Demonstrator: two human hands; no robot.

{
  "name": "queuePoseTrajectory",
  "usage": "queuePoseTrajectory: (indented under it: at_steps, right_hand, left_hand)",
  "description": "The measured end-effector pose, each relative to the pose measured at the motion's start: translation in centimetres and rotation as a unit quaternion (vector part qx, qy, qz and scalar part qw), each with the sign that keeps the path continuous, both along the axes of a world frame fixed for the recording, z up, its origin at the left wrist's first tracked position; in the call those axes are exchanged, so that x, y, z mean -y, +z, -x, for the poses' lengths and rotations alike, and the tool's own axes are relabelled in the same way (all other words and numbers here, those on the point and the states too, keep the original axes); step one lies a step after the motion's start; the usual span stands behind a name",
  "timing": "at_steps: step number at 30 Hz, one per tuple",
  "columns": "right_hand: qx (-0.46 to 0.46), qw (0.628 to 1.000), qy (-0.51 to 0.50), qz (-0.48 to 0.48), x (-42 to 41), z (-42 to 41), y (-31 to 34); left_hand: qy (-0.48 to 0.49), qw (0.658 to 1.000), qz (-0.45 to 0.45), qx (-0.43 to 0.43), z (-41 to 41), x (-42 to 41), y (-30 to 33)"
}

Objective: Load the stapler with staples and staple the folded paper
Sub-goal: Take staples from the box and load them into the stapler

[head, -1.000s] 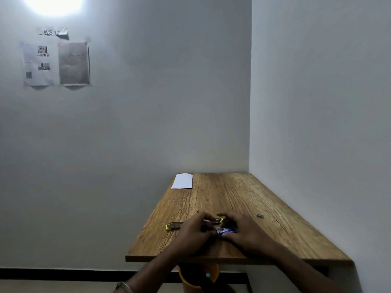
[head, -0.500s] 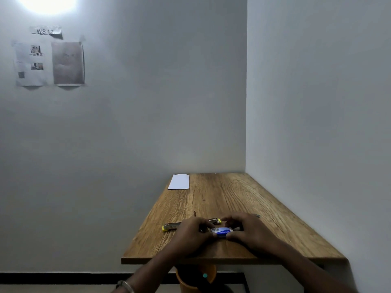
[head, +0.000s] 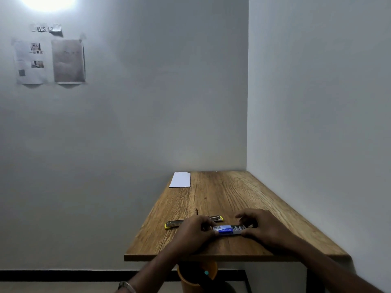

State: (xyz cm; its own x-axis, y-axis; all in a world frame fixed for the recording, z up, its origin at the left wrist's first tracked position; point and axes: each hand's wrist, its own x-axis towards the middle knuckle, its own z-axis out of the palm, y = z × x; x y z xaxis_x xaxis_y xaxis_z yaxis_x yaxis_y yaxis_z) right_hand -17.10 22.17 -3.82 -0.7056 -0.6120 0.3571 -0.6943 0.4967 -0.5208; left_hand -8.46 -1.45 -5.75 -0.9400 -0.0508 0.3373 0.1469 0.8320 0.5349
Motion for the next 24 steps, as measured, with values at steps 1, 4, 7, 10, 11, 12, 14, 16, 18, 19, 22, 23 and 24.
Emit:
queuePoseTrajectory:
  at_steps: [1, 4, 7, 10, 11, 12, 14, 16, 18, 19, 22, 23, 24]
  right_hand:
    - [0.003, 1.000, 0.002, -0.006, -0.2, 0.1, 0.1]
    - [0.005, 0.999, 0.021, -0.035, -0.2, 0.3, 0.9]
    - [-0.012, 0.997, 0.046, -0.067, 0.3, 0.4, 2.1]
    - [-0.042, 0.988, 0.079, -0.122, 1.0, 0.5, 3.2]
    - [-0.050, 0.984, 0.084, -0.147, 1.2, 0.6, 3.5]
    - [-0.056, 0.980, 0.088, -0.169, 1.5, 0.7, 3.7]
    - [-0.059, 0.974, 0.093, -0.197, 2.0, 0.9, 4.1]
    - [-0.056, 0.971, 0.093, -0.213, 2.3, 1.0, 4.5]
    - [-0.050, 0.969, 0.094, -0.225, 2.4, 1.1, 4.7]
    - [-0.044, 0.968, 0.095, -0.229, 2.4, 1.2, 4.8]
    - [-0.032, 0.968, 0.094, -0.229, 2.3, 1.2, 4.9]
    - [-0.031, 0.969, 0.093, -0.228, 2.3, 1.2, 4.8]
    - [-0.030, 0.969, 0.093, -0.226, 2.4, 1.2, 4.8]
  left_hand:
    - [0.000, 1.000, 0.000, 0.000, -0.1, 0.0, 0.0]
    - [-0.004, 1.000, 0.000, 0.001, -0.2, -0.2, 0.1]
    - [-0.002, 1.000, 0.002, 0.000, -0.3, -0.2, 0.2]
    - [0.005, 1.000, 0.003, -0.008, -0.4, -0.3, 0.2]
    - [0.005, 1.000, 0.002, -0.010, -0.4, -0.4, 0.2]
    - [0.007, 1.000, 0.001, -0.011, -0.5, -0.4, 0.2]
    - [0.009, 1.000, 0.002, -0.012, -0.6, -0.5, 0.2]
    - [0.008, 1.000, 0.005, -0.011, -0.7, -0.5, 0.2]
    - [0.008, 1.000, 0.004, -0.010, -0.8, -0.5, 0.2]
    - [0.008, 1.000, 0.003, -0.010, -0.8, -0.5, 0.2]
    - [0.010, 1.000, 0.003, -0.014, -0.8, -0.5, 0.2]
    - [0.011, 1.000, 0.004, -0.014, -0.8, -0.5, 0.2]
    - [0.011, 1.000, 0.005, -0.014, -0.8, -0.5, 0.2]
